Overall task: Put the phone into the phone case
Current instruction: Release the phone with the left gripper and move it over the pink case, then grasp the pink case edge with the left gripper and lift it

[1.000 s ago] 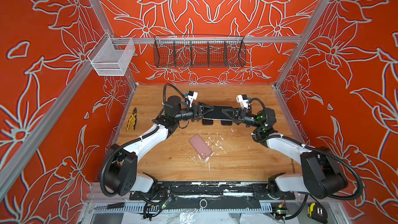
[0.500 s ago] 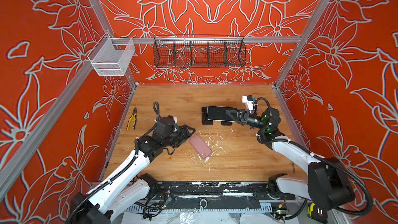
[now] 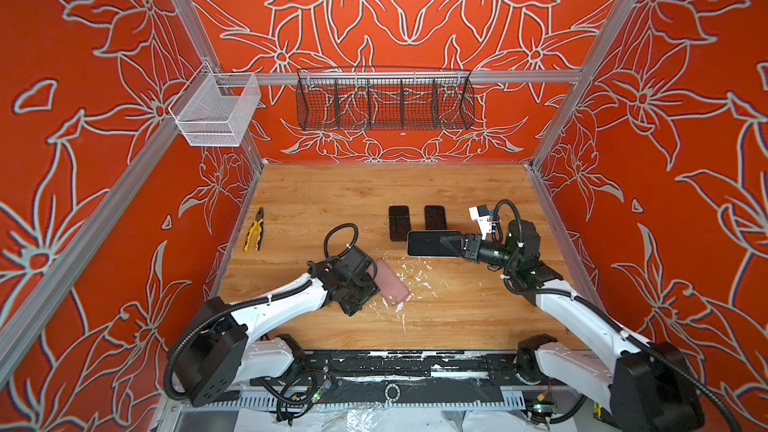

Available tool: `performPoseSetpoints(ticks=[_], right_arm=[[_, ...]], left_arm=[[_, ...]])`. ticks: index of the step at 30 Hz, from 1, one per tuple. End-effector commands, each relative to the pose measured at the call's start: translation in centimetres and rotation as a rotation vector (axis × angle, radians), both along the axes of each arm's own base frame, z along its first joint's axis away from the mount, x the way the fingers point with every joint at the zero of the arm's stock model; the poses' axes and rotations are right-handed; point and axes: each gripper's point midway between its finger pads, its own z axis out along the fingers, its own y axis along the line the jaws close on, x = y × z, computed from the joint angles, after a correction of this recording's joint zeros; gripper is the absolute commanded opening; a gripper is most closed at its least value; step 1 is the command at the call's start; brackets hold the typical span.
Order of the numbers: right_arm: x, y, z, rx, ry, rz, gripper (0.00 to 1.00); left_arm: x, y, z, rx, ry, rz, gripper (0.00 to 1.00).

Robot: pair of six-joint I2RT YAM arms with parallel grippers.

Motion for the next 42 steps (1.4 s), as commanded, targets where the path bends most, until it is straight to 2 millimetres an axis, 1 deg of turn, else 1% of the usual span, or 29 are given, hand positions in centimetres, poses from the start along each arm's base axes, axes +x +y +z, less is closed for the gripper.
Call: performPoseSetpoints(ticks=[1,2,5,6,8,10,12,14,17,21,24,25,27,29,34,37,38,39,40,42], right_arm=[[-0.6,-0.3,1.4,-0.002,-0.082,-0.006,0.0],[-0.8,-0.3,1.3,-0.006,-0.081,-0.006,0.0],[-1.3,-0.4,1.3,-0.007,-0.083,-0.005,0.0],[-1.4,-0.5,1.2,-0.009,-0.082,-0.008,0.0],[-1.6,-0.6,1.0,-0.011,-0.079,-0.011,0.0],[-1.6,-0.7,0.7,-0.012,-0.074,-0.013,0.0],[-1.6,-0.7,0.6,-0.014,-0.072,-0.014,0.0],[-1.6,-0.7,0.5,-0.016,-0.071,-0.015,0.0],[-1.5,-0.8,0.4,-0.02,-0.069,-0.024,0.0],[-1.4,-0.9,0.2,-0.025,-0.067,-0.03,0.0],[-1.2,-1.0,0.1,-0.027,-0.064,-0.04,0.0],[-1.2,-1.0,0.1,-0.026,-0.061,-0.04,0.0],[-1.1,-1.0,0.2,-0.027,-0.062,-0.044,0.0],[-1.1,-1.1,0.4,-0.027,-0.065,-0.048,0.0],[-1.1,-1.7,1.4,-0.03,-0.082,-0.076,0.0],[-1.5,-2.0,1.9,-0.024,-0.086,-0.083,0.0],[-1.6,-2.0,2.0,-0.019,-0.083,-0.086,0.0],[-1.8,-2.0,2.1,-0.013,-0.084,-0.086,0.0],[-2.0,-2.1,2.2,-0.011,-0.082,-0.085,0.0],[-2.6,-2.1,2.2,-0.018,-0.078,-0.081,0.0]], left_arm=[[1.6,-0.1,0.2,0.032,-0.032,0.053,0.65],[1.9,-0.3,0.2,0.04,-0.035,0.049,0.65],[2.5,-0.4,-0.2,0.084,-0.018,0.032,0.59],[2.6,-0.4,-0.3,0.1,-0.007,0.03,0.58],[2.9,-0.7,-0.8,0.125,0.014,0.009,0.52],[3.1,-0.9,-1.2,0.151,0.04,-0.007,0.5],[3.2,-1.1,-1.7,0.174,0.068,-0.025,0.43],[3.1,-1.0,-2.0,0.204,0.101,-0.033,0.31],[2.8,-0.6,-2.4,0.24,0.136,-0.035,0.2],[2.5,-0.1,-2.7,0.271,0.151,-0.05,0.11],[2.6,0.2,-2.5,0.307,0.144,-0.109,0.0],[2.9,0.2,-2.3,0.322,0.136,-0.146,0.0],[3.8,0.2,-1.5,0.372,0.113,-0.233,0.0],[5.3,-0.1,-0.1,0.426,0.07,-0.334,0.0],[10.1,-1.8,4.9,0.533,-0.138,-0.647,0.0],[12.2,-2.8,7.6,0.588,-0.252,-0.842,0.0],[12.8,-2.9,8.4,0.617,-0.277,-0.886,0.0],[13.6,-2.7,9.0,0.659,-0.298,-0.925,0.0],[14.0,-2.9,9.5,0.661,-0.318,-0.986,0.0],[14.8,-2.8,10.1,0.692,-0.341,-1.055,0.0]])
